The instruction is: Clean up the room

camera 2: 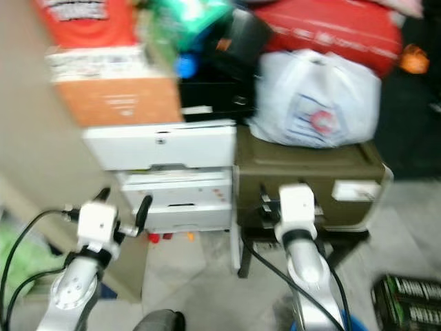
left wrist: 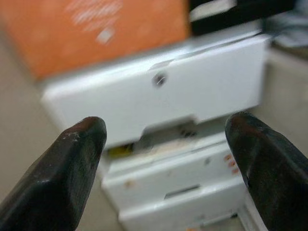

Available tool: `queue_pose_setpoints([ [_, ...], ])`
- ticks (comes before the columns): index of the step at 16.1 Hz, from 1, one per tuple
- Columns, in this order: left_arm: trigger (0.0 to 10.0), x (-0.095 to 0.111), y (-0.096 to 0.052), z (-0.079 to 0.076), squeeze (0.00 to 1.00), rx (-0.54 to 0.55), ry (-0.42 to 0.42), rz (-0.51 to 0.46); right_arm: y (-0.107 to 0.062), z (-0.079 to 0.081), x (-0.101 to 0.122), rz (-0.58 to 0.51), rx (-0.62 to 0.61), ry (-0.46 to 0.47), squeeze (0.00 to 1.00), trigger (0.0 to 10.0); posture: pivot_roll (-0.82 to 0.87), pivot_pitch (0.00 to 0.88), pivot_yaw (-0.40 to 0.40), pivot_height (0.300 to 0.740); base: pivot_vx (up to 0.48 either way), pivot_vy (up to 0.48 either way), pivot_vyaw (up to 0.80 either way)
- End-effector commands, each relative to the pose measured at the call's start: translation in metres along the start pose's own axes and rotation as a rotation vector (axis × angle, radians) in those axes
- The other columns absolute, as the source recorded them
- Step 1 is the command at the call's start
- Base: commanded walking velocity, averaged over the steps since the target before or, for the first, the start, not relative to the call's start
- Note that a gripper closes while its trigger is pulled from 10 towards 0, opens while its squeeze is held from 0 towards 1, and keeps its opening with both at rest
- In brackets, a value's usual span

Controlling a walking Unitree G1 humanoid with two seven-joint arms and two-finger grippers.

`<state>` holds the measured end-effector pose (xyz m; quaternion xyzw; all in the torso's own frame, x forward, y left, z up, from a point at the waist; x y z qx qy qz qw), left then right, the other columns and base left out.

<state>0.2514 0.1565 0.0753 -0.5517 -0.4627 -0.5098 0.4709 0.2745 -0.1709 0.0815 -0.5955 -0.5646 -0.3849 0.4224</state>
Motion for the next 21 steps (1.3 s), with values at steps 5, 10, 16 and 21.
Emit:
queue_pose_setpoints([
  [5, 10.0, 0.012, 0.010, 0.020, 0.00, 0.074, 0.016, -0.010, -0.008, -0.015, 0.002, -0.001, -0.067, 0.000, 0.00, 10.0, -0.09, 0.000, 0.044, 0.740, 0.000, 0.000, 0.80],
  [10, 10.0, 0.022, 0.027, 0.009, 0.00, 0.021, 0.008, -0.027, 0.006, -0.017, 0.015, -0.044, -0.051, 0.007, 0.00, 10.0, -0.09, 0.000, 0.028, 0.740, 0.000, 0.000, 0.64],
  [16, 10.0, 0.028, 0.035, -0.005, 0.00, -0.057, -0.022, -0.030, 0.016, -0.017, 0.024, -0.082, -0.019, -0.068, 0.00, 10.0, -0.09, 0.000, 0.017, 0.740, 0.000, 0.000, 0.27],
  [21, 10.0, 0.020, 0.027, -0.009, 0.00, -0.087, -0.066, 0.008, 0.014, -0.013, 0.023, -0.077, -0.006, -0.054, 0.00, 10.0, -0.09, 0.000, 0.016, 0.740, 0.000, 0.000, 0.80],
])
Point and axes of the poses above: a point about 5 cm out from each wrist's last joint towards the gripper, its own y axis pointing out of the wrist towards the gripper, its own x axis along the axis of the wrist's last joint, z = x × y, the point moved 4 cm from there along y, pointing out of the wrist towards the gripper, and after that the axes turned 12 degrees about -y, right-handed, at the moved point
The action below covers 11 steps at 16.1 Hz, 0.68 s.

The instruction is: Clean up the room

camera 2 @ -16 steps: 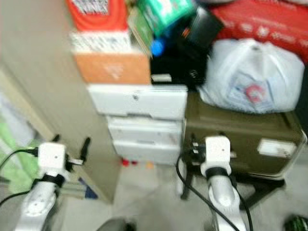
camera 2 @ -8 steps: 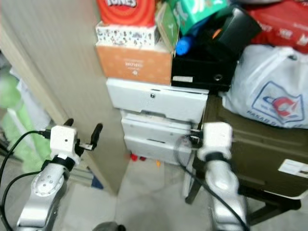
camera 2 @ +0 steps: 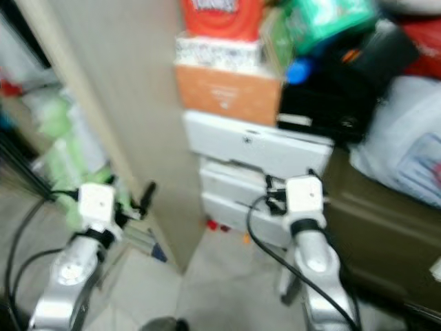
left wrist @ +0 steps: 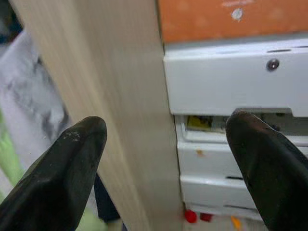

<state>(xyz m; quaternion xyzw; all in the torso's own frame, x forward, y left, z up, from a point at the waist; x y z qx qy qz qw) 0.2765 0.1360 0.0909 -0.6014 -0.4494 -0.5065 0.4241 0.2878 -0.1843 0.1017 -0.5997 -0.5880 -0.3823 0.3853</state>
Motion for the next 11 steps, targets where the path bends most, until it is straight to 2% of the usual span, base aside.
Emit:
queue_pose_setpoints([
  [1, 10.0, 0.0052, -0.0008, 0.0062, 0.00, 0.008, 0.008, -0.009, 0.0027, 0.0063, 0.0080, -0.028, 0.023, 0.015, 0.00, 10.0, -0.09, 0.000, 0.014, 0.740, 0.000, 0.000, 0.80],
  [6, 10.0, 0.0091, 0.0003, 0.0105, 0.00, 0.051, 0.027, -0.028, 0.0029, 0.0102, 0.0086, -0.034, 0.059, 0.010, 0.00, 10.0, -0.08, 0.000, 0.003, 0.740, 0.000, 0.000, 0.80],
  [8, 10.0, 0.0079, 0.0006, 0.0113, 0.00, 0.053, 0.033, -0.023, 0.0011, 0.0136, 0.0092, -0.056, 0.106, -0.031, 0.00, 10.0, -0.08, 0.000, 0.010, 0.740, 0.000, 0.000, 0.80],
  [11, 10.0, 0.0081, 0.0034, 0.0083, 0.00, 0.046, 0.038, -0.027, 0.0025, 0.0078, 0.0059, -0.048, 0.101, -0.036, 0.00, 10.0, -0.09, 0.000, 0.010, 0.740, 0.000, 0.000, 0.80],
])
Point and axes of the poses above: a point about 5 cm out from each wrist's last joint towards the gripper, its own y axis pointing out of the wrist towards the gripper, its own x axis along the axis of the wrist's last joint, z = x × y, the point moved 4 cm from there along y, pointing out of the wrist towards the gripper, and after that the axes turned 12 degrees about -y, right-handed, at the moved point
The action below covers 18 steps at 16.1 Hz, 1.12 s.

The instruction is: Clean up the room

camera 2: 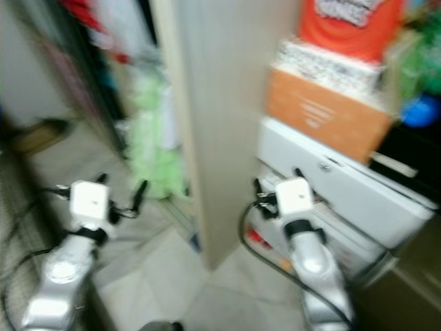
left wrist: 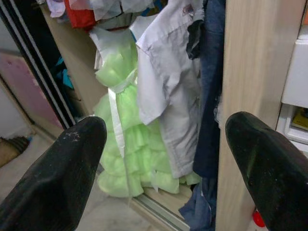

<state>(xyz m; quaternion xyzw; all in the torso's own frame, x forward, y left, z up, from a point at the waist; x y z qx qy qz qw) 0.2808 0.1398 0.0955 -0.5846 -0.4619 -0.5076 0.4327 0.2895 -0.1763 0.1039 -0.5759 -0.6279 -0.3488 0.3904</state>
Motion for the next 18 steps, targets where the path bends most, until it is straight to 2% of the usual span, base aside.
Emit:
queue_pose_setpoints([
  [1, 10.0, 0.005, 0.002, 0.004, 0.00, 0.009, 0.026, -0.014, 0.002, 0.002, 0.001, -0.005, 0.010, 0.011, 0.00, 10.0, -0.09, 0.000, 0.009, 0.740, 0.000, 0.000, 0.80],
  [5, 10.0, 0.005, 0.001, 0.006, 0.00, 0.015, 0.033, -0.016, 0.002, 0.009, 0.001, -0.008, 0.032, 0.020, 0.00, 10.0, -0.08, 0.000, 0.009, 0.740, 0.000, 0.000, 0.80],
  [8, 10.0, 0.010, -0.003, 0.016, 0.00, 0.082, 0.051, -0.051, 0.000, 0.009, 0.001, -0.006, 0.026, 0.038, 0.00, 10.0, -0.07, 0.000, 0.010, 0.740, 0.000, 0.000, 0.80],
  [10, 10.0, 0.004, -0.012, 0.026, 0.00, 0.108, 0.061, -0.021, -0.015, 0.016, -0.011, 0.029, 0.122, 0.038, 0.00, 10.0, -0.07, 0.000, 0.012, 0.740, 0.000, 0.000, 0.80],
  [12, 10.0, -0.003, -0.019, 0.028, 0.00, 0.103, 0.068, 0.016, -0.039, 0.034, -0.032, 0.115, 0.355, 0.066, 0.00, 10.0, -0.07, 0.000, 0.017, 0.740, 0.000, 0.000, 0.80],
  [13, 10.0, -0.005, -0.019, 0.028, 0.00, 0.096, 0.065, 0.032, -0.049, 0.044, -0.039, 0.171, 0.476, 0.115, 0.00, 10.0, -0.07, 0.000, 0.018, 0.740, 0.000, 0.000, 0.80],
  [14, 10.0, -0.006, -0.018, 0.028, 0.00, 0.092, 0.061, 0.039, -0.063, 0.056, -0.038, 0.183, 0.647, 0.156, 0.00, 10.0, -0.07, 0.000, 0.021, 0.740, 0.000, 0.000, 0.80],
  [15, 10.0, -0.007, -0.017, 0.027, 0.00, 0.090, 0.063, 0.040, -0.066, 0.059, -0.036, 0.181, 0.696, 0.154, 0.00, 10.0, -0.07, 0.000, 0.021, 0.740, 0.000, 0.000, 0.80],
  [16, 10.0, -0.007, -0.012, 0.024, 0.00, 0.067, 0.063, 0.044, -0.064, 0.065, -0.028, 0.136, 0.773, 0.110, 0.00, 10.0, -0.07, 0.000, 0.018, 0.740, 0.000, 0.000, 0.80],
  [18, 10.0, -0.010, -0.011, 0.020, 0.00, 0.047, 0.067, 0.073, -0.055, 0.069, -0.015, 0.098, 0.800, 0.156, 0.00, 10.0, -0.07, 0.000, 0.013, 0.740, 0.000, 0.000, 0.80],
])
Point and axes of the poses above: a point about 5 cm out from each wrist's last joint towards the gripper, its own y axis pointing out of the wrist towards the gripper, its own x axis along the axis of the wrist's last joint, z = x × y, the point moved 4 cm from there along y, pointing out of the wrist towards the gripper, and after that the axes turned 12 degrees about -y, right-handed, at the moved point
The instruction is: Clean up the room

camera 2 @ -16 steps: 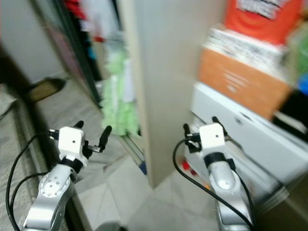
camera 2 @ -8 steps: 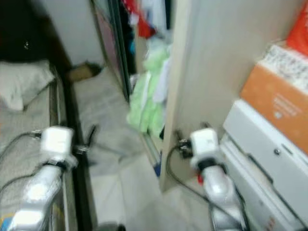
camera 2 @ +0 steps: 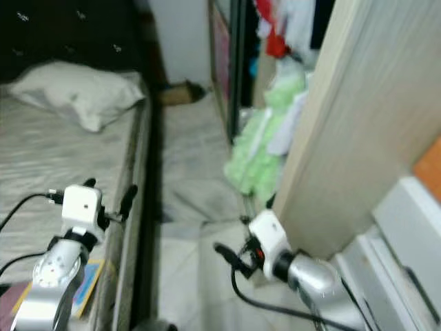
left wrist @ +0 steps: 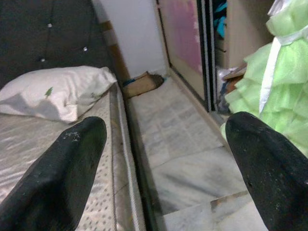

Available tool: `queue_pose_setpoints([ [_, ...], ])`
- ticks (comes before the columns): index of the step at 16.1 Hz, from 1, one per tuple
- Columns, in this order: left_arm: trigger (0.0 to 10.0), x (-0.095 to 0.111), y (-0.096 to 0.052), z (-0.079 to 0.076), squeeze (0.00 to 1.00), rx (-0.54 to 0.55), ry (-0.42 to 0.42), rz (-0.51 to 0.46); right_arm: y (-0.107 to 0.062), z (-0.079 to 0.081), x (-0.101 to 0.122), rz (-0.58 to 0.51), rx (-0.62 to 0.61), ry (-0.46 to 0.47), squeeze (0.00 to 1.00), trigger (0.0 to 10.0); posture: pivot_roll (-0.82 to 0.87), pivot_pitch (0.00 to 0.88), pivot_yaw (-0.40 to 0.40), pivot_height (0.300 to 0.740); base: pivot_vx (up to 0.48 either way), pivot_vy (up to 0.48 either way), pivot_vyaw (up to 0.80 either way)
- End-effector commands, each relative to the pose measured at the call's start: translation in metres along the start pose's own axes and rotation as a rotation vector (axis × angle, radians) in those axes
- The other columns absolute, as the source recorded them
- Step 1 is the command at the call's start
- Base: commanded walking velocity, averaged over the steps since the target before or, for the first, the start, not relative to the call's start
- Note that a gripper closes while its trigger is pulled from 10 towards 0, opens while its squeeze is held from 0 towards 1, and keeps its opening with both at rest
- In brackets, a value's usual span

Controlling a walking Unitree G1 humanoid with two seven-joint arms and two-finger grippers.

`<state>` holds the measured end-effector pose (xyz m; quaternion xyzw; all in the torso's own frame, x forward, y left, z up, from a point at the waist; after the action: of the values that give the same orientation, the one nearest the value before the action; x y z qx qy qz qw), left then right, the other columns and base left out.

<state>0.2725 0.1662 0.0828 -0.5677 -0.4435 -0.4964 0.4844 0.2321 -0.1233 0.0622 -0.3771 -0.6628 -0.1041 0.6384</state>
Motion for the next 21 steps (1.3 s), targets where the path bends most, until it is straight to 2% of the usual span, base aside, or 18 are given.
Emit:
queue_pose_setpoints([
  [1, 10.0, -0.004, -0.001, -0.005, 0.00, -0.032, 0.010, 0.025, 0.002, 0.001, 0.003, -0.008, 0.018, 0.005, 0.00, 10.0, -0.06, 0.000, 0.013, 0.740, 0.000, 0.000, 0.80],
  [4, 10.0, -0.006, -0.006, 0.003, 0.00, 0.000, 0.018, 0.030, 0.019, -0.010, 0.017, -0.078, -0.073, -0.010, 0.00, 10.0, -0.05, 0.000, 0.024, 0.740, 0.000, 0.000, 0.80],
  [7, 10.0, -0.006, -0.002, 0.003, 0.00, 0.025, 0.011, 0.043, 0.024, -0.018, 0.024, -0.098, -0.108, -0.045, 0.00, 10.0, -0.06, 0.000, 0.014, 0.740, 0.000, 0.000, 0.80],
  [9, 10.0, -0.003, 0.001, 0.003, 0.00, 0.009, 0.017, 0.033, 0.025, -0.042, 0.029, -0.120, -0.278, -0.069, 0.00, 10.0, -0.06, 0.000, 0.003, 0.740, 0.000, 0.000, 0.80],
  [10, 10.0, -0.001, 0.002, 0.007, 0.00, 0.028, 0.028, 0.009, 0.024, -0.056, 0.031, -0.133, -0.393, -0.050, 0.00, 10.0, -0.06, 0.000, 0.014, 0.740, 0.000, 0.000, 0.80],
  [11, 10.0, -0.001, 0.003, 0.010, 0.00, 0.050, 0.028, 0.004, 0.022, -0.063, 0.031, -0.138, -0.459, -0.023, 0.00, 10.0, -0.06, 0.000, 0.024, 0.740, 0.000, 0.000, 0.80],
  [13, 10.0, -0.003, 0.005, 0.014, 0.00, 0.114, -0.015, 0.007, 0.018, -0.080, 0.027, -0.167, -0.621, 0.093, 0.00, 10.0, -0.06, 0.000, 0.035, 0.740, 0.000, 0.000, 0.80],
  [14, 10.0, -0.004, 0.006, 0.014, 0.00, 0.129, -0.048, 0.005, 0.023, -0.082, 0.025, -0.162, -0.651, 0.115, 0.00, 10.0, -0.05, 0.000, 0.033, 0.740, 0.000, 0.000, 0.79],
  [16, 10.0, -0.004, 0.008, 0.015, 0.00, 0.134, -0.060, -0.001, 0.028, -0.082, 0.029, -0.174, -0.657, 0.095, 0.00, 10.0, -0.06, 0.000, 0.031, 0.740, 0.000, 0.000, 0.79],
  [17, 10.0, -0.003, 0.011, 0.012, 0.00, 0.116, -0.129, 0.030, 0.028, -0.085, 0.035, -0.195, -0.672, 0.083, 0.00, 10.0, -0.05, 0.000, 0.024, 0.740, 0.000, 0.000, 0.79],
  [19, 10.0, 0.012, 0.017, 0.012, 0.00, 0.101, -0.060, -0.042, 0.029, -0.090, 0.039, -0.208, -0.688, 0.071, 0.00, 10.0, -0.04, 0.000, 0.022, 0.740, 0.000, 0.000, 0.79],
  [21, 10.0, 0.011, 0.018, 0.012, 0.00, 0.099, -0.081, -0.039, 0.032, -0.088, 0.039, -0.213, -0.681, 0.068, 0.00, 10.0, -0.04, 0.000, 0.030, 0.740, 0.000, 0.000, 0.79],
])
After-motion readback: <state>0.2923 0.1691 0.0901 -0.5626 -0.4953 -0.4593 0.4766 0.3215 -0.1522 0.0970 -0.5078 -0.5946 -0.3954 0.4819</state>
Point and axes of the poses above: a point about 5 cm out from each wrist's last joint towards the gripper, its own y axis pointing out of the wrist towards the gripper, its own x axis along the axis of the wrist's last joint, z = x × y, the point moved 4 cm from there along y, pointing out of the wrist towards the gripper, and after that the axes turned 12 degrees about -y, right-handed, at the moved point
